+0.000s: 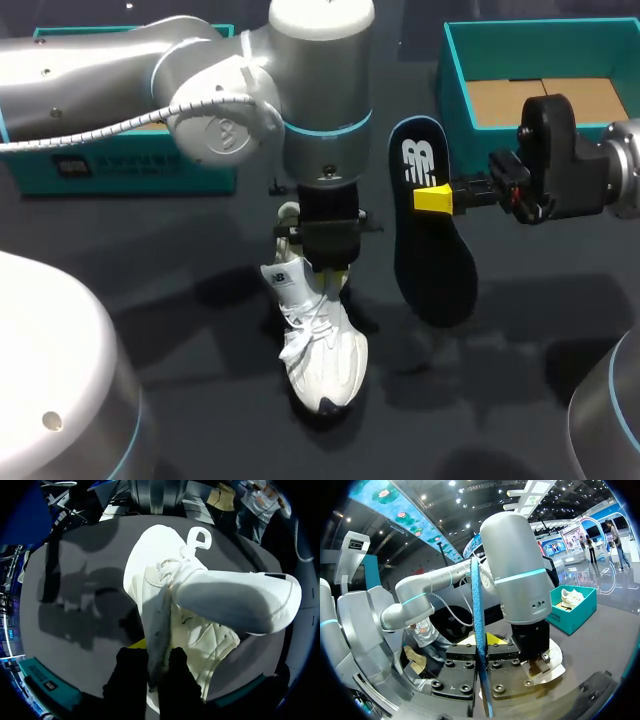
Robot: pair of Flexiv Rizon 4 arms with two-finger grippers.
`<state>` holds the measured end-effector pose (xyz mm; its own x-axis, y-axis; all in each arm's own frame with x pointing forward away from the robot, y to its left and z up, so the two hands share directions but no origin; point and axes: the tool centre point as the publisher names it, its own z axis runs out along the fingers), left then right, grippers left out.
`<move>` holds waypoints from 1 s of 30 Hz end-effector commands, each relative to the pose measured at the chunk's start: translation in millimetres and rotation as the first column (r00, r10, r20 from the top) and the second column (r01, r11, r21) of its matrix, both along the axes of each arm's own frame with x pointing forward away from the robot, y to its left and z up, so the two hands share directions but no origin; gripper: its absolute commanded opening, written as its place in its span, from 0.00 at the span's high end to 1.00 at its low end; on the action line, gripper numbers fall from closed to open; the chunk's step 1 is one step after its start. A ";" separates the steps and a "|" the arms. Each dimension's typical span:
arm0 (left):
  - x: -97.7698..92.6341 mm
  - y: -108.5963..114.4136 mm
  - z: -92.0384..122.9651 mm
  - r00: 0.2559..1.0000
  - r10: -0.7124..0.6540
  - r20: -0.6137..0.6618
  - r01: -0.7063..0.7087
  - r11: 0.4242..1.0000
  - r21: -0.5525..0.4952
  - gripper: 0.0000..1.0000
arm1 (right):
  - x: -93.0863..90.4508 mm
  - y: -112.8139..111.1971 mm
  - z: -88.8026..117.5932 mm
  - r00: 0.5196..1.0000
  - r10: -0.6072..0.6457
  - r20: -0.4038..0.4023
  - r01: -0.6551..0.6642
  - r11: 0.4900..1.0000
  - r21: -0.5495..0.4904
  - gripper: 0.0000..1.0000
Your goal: Take the shoe out of the shoebox, open the shoe tongue, remove and reinsert the insole, then place the shoe into the shoebox
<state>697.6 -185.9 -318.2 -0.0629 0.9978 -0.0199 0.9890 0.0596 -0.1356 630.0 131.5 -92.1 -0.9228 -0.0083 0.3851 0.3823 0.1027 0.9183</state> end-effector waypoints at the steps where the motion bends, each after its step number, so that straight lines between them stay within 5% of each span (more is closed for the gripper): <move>1: -2.9 -0.3 -4.4 1.000 -0.006 0.004 0.007 1.000 -0.009 1.00 | -0.7 1.2 -0.3 1.000 -0.002 -0.001 0.002 1.000 -0.002 1.00; 30: -13.0 -24.6 -52.2 0.997 -0.071 0.027 0.069 0.995 0.076 1.00 | -0.7 1.2 -0.3 1.000 -0.002 -0.001 0.002 1.000 -0.002 1.00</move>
